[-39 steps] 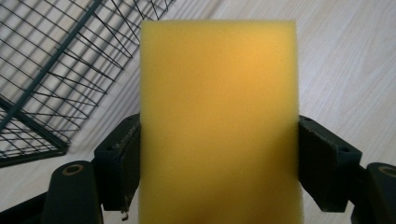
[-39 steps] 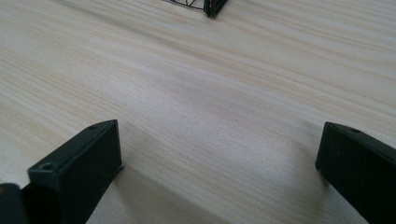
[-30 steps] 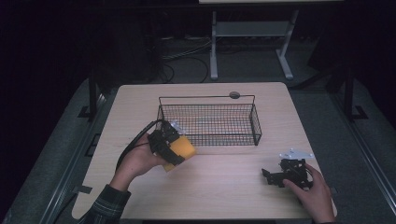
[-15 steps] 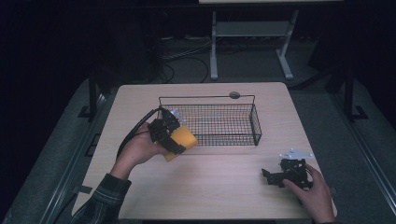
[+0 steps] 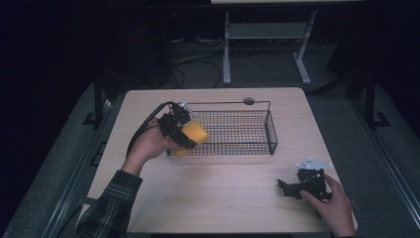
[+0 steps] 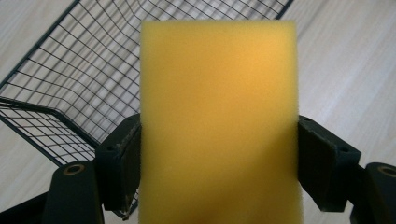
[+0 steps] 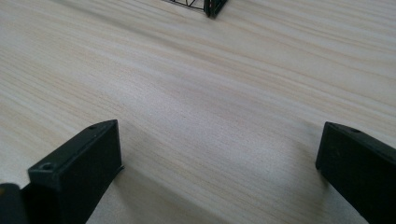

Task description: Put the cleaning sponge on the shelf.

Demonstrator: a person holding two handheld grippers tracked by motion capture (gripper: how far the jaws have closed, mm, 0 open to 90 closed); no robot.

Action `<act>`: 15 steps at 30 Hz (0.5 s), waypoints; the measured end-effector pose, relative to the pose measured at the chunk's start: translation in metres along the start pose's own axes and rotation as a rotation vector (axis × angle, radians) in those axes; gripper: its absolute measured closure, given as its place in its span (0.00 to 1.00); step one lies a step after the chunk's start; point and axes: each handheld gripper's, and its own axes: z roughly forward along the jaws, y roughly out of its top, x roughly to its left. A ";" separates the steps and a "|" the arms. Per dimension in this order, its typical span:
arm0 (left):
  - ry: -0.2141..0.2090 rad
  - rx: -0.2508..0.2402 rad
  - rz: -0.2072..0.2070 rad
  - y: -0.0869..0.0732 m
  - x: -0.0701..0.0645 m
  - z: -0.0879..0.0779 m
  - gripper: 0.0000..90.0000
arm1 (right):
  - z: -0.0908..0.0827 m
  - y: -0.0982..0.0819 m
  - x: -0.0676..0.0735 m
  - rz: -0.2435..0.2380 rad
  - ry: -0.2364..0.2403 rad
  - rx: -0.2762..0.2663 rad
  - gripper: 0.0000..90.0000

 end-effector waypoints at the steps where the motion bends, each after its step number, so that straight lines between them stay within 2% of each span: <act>1: 0.001 0.001 -0.003 0.001 0.002 0.000 0.27 | 0.000 0.000 0.000 -0.002 -0.001 0.001 0.00; 15: 0.030 -0.014 -0.031 0.016 0.027 0.009 0.27 | 0.000 0.000 0.000 -0.003 0.000 0.000 0.00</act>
